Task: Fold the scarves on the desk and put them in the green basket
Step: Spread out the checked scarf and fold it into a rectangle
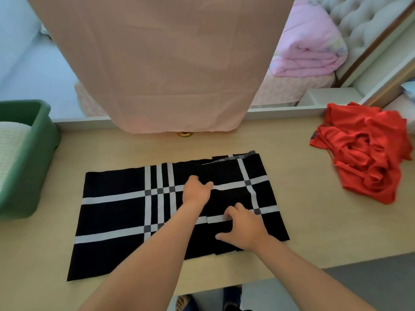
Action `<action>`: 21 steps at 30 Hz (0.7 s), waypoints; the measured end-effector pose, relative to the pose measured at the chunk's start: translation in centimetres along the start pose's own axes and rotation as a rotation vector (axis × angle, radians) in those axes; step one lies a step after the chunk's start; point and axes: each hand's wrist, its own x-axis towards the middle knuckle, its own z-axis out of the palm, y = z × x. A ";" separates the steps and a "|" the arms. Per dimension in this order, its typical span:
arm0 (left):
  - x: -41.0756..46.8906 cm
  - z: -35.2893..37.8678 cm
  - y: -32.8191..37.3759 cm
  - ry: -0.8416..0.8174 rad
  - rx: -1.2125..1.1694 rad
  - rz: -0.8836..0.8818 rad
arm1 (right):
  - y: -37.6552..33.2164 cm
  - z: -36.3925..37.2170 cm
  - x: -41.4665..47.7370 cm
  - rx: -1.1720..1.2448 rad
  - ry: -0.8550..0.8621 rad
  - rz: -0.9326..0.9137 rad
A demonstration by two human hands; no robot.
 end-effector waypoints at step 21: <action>7.2 -2.8 0.0 0.168 0.860 0.600 | 6.0 -9.2 13.7 -0.092 0.232 -0.035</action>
